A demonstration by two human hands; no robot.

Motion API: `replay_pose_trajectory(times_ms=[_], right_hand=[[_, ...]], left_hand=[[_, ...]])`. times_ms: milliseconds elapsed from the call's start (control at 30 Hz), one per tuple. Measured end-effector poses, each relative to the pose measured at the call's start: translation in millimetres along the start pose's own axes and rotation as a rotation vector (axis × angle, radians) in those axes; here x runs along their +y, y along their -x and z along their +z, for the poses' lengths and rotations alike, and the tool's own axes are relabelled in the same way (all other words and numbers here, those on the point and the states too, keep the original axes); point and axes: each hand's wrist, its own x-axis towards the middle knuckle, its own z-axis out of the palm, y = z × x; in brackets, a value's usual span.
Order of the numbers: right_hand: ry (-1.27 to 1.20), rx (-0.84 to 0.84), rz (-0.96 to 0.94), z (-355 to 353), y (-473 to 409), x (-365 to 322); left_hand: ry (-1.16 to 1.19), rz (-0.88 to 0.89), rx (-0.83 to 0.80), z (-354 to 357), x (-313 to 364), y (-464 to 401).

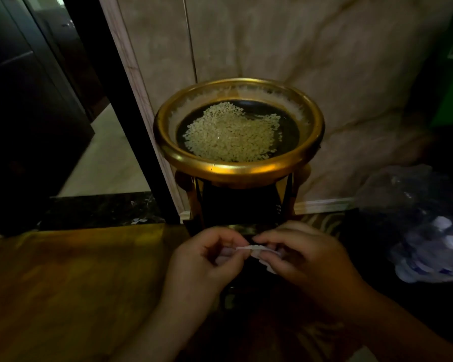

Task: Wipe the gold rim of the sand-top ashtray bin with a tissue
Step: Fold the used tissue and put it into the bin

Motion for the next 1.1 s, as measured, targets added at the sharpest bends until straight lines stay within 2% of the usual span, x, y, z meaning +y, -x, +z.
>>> replay_pose_trajectory(times_ms=[100, 233, 400, 533, 667, 800, 1100], right_hand=[[0.034, 0.009, 0.016, 4.3, 5.5, 6.9], [-0.052, -0.064, 0.199, 4.2, 3.0, 13.7], [-0.216, -0.004, 0.382, 24.3, -4.6, 26.1], [-0.164, 0.039, 0.484, 45.8, -14.0, 41.1], [-0.037, 0.055, 0.483, 69.7, -25.4, 46.3], [-0.033, 0.075, 0.46, 86.5, -35.5, 52.6], [-0.033, 0.106, 0.481, 95.3, -59.1, 75.4]], left_hand=[[0.019, -0.006, -0.002, 0.7, -4.8, -1.0], [-0.024, 0.001, -0.009, 2.6, -14.9, -6.6], [-0.039, -0.016, 0.102, 11.1, -37.9, -24.4], [-0.156, -0.026, 0.205, 18.9, -58.3, -46.2], [-0.242, -0.064, 0.307, 21.9, -78.4, -64.7], [-0.311, -0.042, 0.396, 23.4, -89.8, -74.4], [-0.302, -0.09, 0.444, 34.4, -92.8, -91.0]])
